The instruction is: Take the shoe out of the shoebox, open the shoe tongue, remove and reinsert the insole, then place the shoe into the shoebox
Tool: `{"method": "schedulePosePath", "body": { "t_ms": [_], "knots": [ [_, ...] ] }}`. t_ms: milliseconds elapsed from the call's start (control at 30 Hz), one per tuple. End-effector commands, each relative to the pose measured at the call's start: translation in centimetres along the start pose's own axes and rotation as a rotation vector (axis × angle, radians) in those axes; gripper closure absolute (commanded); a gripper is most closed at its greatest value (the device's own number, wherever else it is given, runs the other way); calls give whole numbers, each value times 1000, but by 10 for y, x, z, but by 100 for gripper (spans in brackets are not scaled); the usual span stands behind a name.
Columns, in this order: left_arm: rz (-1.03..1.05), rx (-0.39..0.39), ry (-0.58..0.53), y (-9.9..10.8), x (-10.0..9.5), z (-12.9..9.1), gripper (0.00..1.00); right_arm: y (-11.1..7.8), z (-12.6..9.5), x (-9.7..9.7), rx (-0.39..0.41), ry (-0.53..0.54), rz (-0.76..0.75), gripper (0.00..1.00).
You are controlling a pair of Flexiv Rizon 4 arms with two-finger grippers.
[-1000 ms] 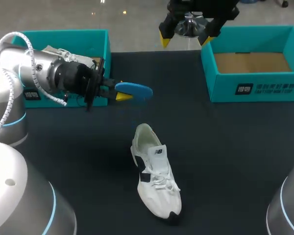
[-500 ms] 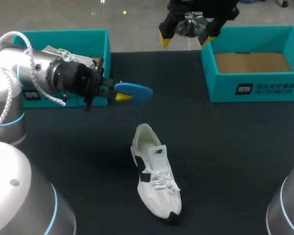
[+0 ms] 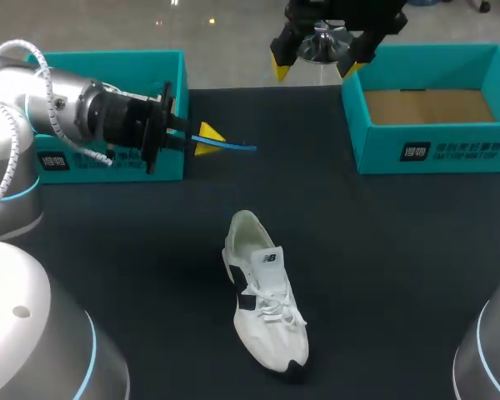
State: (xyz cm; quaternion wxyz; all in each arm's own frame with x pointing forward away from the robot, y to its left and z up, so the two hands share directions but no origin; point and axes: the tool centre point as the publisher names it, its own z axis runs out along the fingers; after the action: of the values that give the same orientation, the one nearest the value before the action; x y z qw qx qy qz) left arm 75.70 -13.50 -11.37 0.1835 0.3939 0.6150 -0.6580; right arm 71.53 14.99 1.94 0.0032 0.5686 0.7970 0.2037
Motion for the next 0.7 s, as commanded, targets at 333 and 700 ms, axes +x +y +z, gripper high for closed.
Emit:
{"method": "schedulePosePath", "body": {
  "t_ms": [333, 700],
  "knots": [
    [643, 89, 94, 7, -15, -12, 100, 1, 0, 1, 3, -1, 1, 0],
    [801, -246, 113, 5, -17, -25, 100, 1, 0, 1, 3, -1, 1, 0]
  ]
}}
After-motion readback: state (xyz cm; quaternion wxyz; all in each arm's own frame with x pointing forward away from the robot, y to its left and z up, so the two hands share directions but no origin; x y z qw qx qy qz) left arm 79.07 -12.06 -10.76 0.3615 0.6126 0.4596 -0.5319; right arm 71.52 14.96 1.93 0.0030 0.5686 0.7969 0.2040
